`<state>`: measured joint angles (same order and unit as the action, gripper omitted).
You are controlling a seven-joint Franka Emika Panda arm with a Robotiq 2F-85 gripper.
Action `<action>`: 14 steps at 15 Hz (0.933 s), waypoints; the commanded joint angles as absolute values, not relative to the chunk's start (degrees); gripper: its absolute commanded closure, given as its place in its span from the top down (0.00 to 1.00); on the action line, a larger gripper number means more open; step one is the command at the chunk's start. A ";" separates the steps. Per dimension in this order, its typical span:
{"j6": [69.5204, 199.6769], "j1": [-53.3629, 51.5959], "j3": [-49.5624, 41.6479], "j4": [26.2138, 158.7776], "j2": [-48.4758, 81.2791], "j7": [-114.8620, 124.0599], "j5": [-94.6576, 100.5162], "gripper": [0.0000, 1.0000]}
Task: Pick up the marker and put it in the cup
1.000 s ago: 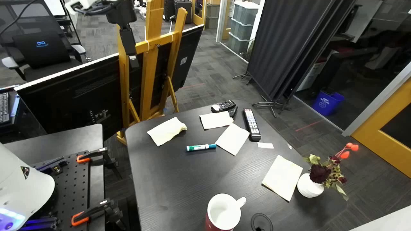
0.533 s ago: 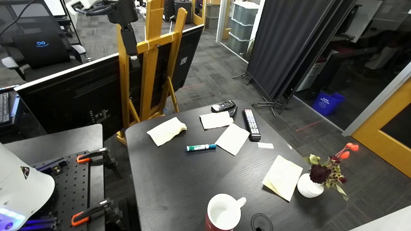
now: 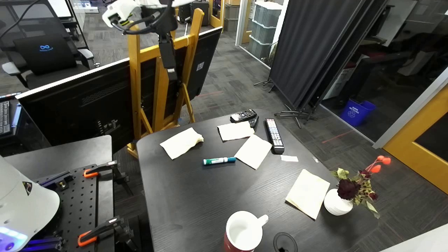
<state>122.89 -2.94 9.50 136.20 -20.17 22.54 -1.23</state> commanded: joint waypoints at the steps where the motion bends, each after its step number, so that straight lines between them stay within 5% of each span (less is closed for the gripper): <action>1: 128.66 -2.10 8.33 132.54 -11.99 21.50 -1.25 1.00; 14: 142.18 -1.51 0.73 125.92 10.25 24.36 3.37 1.00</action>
